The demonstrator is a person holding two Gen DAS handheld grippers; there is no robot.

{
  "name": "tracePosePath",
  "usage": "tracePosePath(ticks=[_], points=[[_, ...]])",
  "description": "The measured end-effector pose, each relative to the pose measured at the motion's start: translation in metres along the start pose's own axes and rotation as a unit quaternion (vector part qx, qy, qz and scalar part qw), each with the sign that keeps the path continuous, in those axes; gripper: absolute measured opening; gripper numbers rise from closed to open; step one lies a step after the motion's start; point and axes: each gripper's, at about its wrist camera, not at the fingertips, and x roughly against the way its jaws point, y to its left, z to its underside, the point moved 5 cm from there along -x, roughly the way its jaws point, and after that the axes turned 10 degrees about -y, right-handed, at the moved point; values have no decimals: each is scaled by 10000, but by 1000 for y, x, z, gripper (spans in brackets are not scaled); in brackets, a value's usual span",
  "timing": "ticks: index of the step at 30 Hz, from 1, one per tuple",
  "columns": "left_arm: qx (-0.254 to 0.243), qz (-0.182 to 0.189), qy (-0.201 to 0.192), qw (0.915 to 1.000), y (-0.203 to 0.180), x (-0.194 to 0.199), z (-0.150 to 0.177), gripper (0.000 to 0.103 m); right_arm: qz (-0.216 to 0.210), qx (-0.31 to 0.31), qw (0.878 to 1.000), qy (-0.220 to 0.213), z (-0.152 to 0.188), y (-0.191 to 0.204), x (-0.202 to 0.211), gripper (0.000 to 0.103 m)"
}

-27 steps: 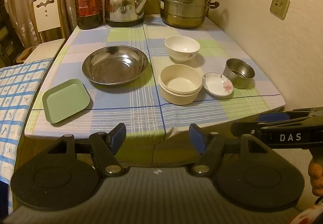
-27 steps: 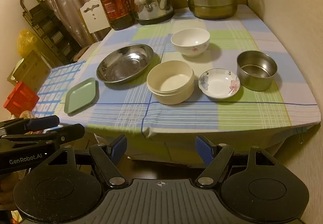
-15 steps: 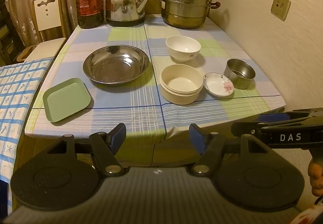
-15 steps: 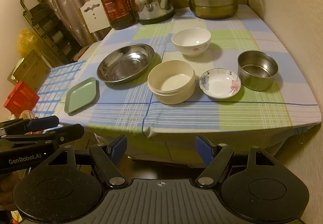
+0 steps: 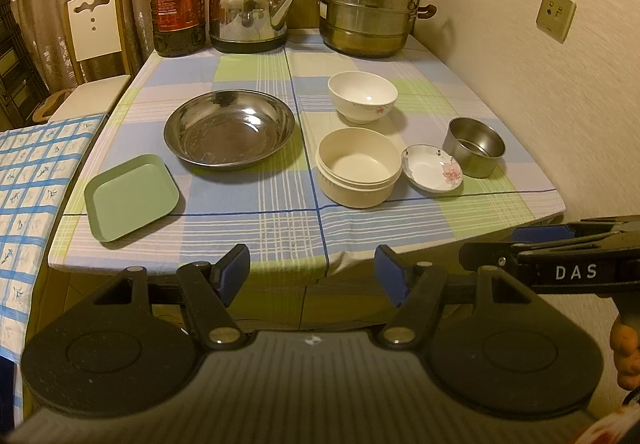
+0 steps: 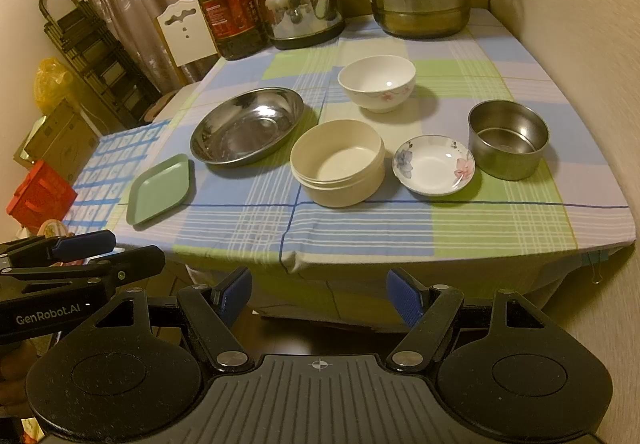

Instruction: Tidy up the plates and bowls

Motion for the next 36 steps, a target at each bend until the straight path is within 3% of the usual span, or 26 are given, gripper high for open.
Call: tracePosePath(ticks=[36], points=[[4, -5, 1, 10000, 0, 0, 0, 67, -14, -12, 10000, 1, -1, -1, -1, 75]])
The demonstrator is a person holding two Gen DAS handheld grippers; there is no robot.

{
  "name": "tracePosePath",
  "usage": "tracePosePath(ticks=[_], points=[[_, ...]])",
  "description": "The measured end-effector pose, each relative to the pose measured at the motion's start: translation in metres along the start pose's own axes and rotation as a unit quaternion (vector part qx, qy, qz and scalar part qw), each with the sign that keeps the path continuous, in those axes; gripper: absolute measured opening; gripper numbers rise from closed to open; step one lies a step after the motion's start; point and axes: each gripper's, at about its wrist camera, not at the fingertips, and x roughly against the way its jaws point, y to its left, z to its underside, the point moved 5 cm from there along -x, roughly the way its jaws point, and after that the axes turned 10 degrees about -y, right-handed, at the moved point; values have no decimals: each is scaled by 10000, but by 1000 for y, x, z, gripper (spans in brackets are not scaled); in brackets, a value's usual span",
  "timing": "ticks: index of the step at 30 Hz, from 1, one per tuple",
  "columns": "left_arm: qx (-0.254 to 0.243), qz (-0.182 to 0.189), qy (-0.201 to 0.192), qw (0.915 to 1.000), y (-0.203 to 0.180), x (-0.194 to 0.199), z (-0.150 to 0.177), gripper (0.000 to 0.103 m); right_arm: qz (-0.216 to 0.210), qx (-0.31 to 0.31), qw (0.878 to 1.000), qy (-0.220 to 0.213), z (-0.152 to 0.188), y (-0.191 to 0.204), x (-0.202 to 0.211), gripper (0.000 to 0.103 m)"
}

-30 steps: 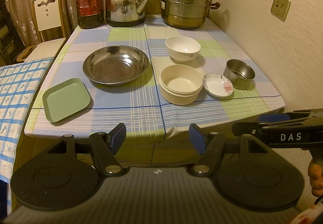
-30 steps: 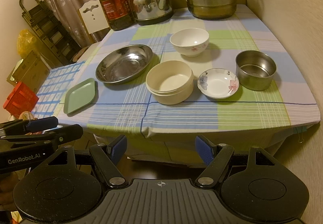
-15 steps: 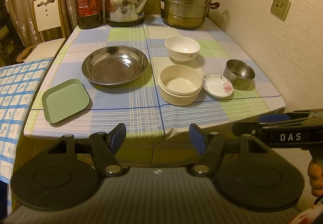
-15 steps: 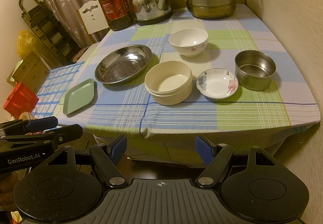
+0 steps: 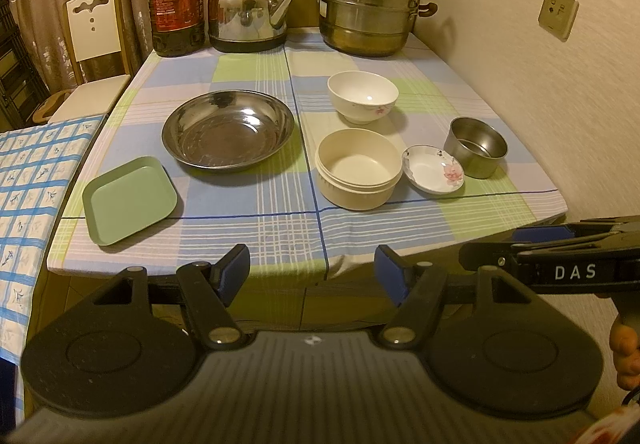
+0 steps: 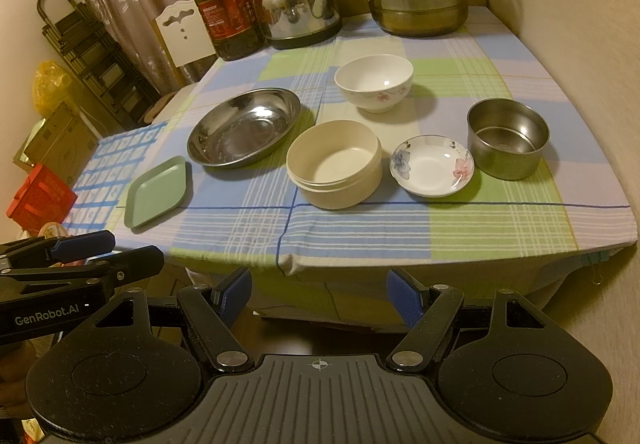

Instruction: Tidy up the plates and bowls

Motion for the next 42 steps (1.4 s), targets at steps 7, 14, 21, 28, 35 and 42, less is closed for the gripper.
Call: tracePosePath(ticks=[7, 14, 21, 28, 35, 42], points=[[-5, 3, 0, 10000, 0, 0, 0, 67, 0, -6, 10000, 5, -1, 0, -1, 75], [-2, -4, 3, 10000, 0, 0, 0, 67, -7, -6, 10000, 10, -1, -1, -2, 75], [0, -7, 8, 10000, 0, 0, 0, 67, -11, -6, 10000, 9, -2, -5, -3, 75], [18, -37, 40, 10000, 1, 4, 1, 67, -34, -26, 10000, 27, -2, -6, -3, 75], [156, -146, 133, 9997, 8, -2, 2, 67, -146, -76, 9998, 98, -5, -4, -11, 75], [350, -310, 107, 9989, 30, -1, -1, 67, -284, -72, 9995, 116, -10, 2, -21, 75]])
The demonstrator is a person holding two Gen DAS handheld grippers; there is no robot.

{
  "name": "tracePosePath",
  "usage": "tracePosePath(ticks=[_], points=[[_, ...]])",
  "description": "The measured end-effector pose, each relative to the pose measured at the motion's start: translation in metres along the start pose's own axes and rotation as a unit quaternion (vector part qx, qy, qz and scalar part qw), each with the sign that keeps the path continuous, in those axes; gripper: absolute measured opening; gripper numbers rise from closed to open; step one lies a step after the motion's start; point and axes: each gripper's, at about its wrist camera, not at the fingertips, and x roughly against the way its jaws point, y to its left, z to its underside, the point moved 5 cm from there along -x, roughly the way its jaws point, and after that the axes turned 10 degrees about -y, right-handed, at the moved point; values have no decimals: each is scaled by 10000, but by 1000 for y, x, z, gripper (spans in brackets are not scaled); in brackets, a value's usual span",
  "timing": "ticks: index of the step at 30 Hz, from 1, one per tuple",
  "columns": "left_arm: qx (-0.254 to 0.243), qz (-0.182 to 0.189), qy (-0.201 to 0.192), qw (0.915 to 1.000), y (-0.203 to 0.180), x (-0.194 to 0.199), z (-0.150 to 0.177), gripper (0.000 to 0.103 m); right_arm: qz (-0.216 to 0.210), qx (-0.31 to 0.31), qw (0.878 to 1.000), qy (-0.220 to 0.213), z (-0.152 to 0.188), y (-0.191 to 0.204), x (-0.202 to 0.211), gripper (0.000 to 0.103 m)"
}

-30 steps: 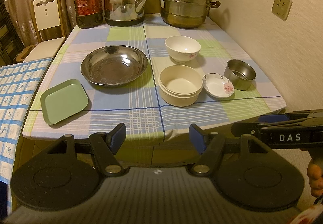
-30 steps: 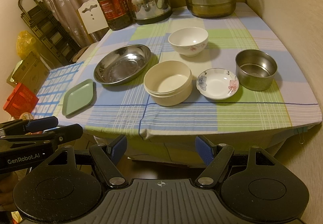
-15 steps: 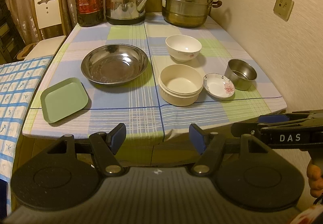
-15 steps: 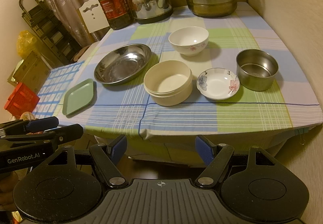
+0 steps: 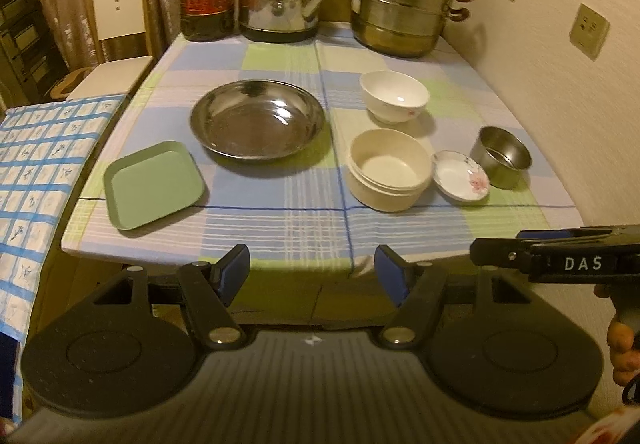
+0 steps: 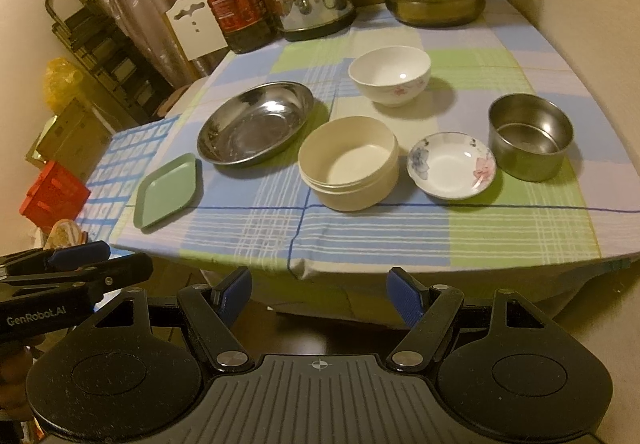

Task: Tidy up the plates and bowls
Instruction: 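Move the right tool to the green square plate and grip its rim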

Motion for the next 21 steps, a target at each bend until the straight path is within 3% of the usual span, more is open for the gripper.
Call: tracePosePath(ticks=[11, 21], points=[[181, -377, 82, 9991, 73, -30, -18, 66, -304, -107, 9995, -36, -19, 25, -42, 75], [402, -789, 337, 9955, 163, -78, -27, 61, -544, -150, 9983, 143, -36, 69, -118, 74]])
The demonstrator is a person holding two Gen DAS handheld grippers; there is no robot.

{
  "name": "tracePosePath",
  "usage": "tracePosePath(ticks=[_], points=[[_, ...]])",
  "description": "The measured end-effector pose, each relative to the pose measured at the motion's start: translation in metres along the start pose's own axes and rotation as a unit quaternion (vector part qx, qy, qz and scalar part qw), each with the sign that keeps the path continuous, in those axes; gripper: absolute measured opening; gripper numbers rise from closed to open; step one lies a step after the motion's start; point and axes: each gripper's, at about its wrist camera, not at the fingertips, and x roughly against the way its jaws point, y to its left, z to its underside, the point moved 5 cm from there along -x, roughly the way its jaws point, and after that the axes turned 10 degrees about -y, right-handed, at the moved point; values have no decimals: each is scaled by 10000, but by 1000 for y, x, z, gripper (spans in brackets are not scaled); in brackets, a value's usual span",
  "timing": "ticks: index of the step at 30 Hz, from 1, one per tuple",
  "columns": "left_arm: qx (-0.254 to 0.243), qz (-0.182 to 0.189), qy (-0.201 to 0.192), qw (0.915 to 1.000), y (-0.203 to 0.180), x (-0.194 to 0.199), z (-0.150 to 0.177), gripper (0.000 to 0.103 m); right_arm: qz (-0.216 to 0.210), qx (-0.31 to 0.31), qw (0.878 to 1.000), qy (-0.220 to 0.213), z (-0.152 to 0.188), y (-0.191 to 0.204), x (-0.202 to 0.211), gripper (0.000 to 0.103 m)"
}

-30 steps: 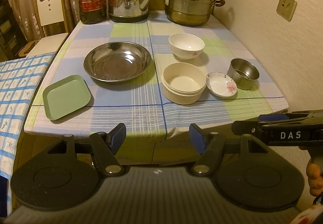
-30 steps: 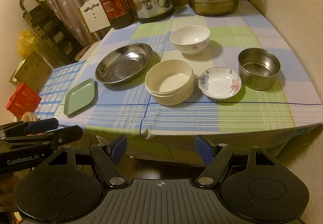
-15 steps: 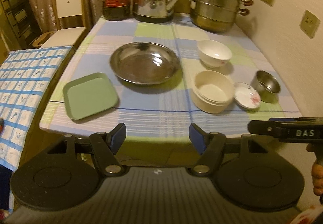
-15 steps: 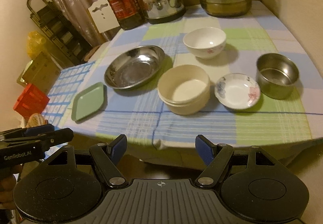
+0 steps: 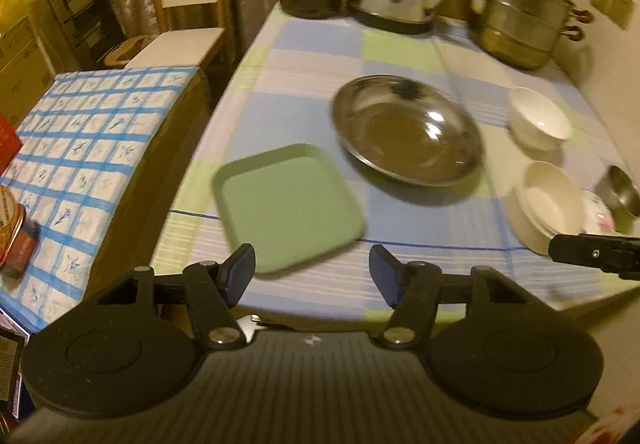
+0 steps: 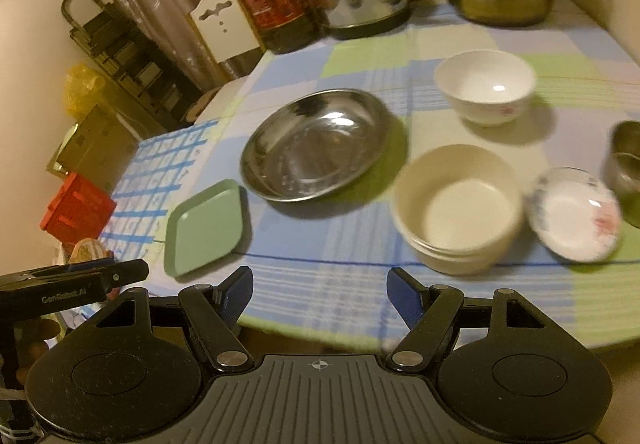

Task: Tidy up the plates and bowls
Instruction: 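Move the right tool to the green square plate and grip its rim, then lift the green plate with the right tool and carry it over the steel basin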

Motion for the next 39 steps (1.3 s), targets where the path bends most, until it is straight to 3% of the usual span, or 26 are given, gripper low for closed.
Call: tracePosePath(ticks=[7, 10, 16, 18, 21, 29, 32, 39], points=[[217, -194, 250, 9993, 43, -41, 0, 56, -356, 232, 9989, 196, 0, 30, -63, 74], [294, -239, 344, 9987, 58, -56, 3, 54, -472, 418, 9975, 328, 2, 41, -89, 60], [380, -286, 527, 9975, 75, -84, 9, 53, -592, 708, 9948, 422, 4, 61, -131, 49], [418, -262, 599, 9970, 79, -91, 12, 44, -609, 792, 9940, 442, 5, 67, -145, 45], [447, -228, 637, 9967, 82, -98, 14, 41, -650, 848, 9931, 483, 7, 73, -162, 41], [490, -181, 670, 9964, 86, -113, 15, 33, -566, 1013, 9919, 518, 6, 81, -189, 33], [486, -183, 661, 9965, 88, -115, 15, 31, -571, 1070, 9913, 509, 6, 82, -195, 26], [408, -47, 628, 9972, 86, -120, 14, 16, -525, 1198, 9902, 493, 5, 87, -204, 12]])
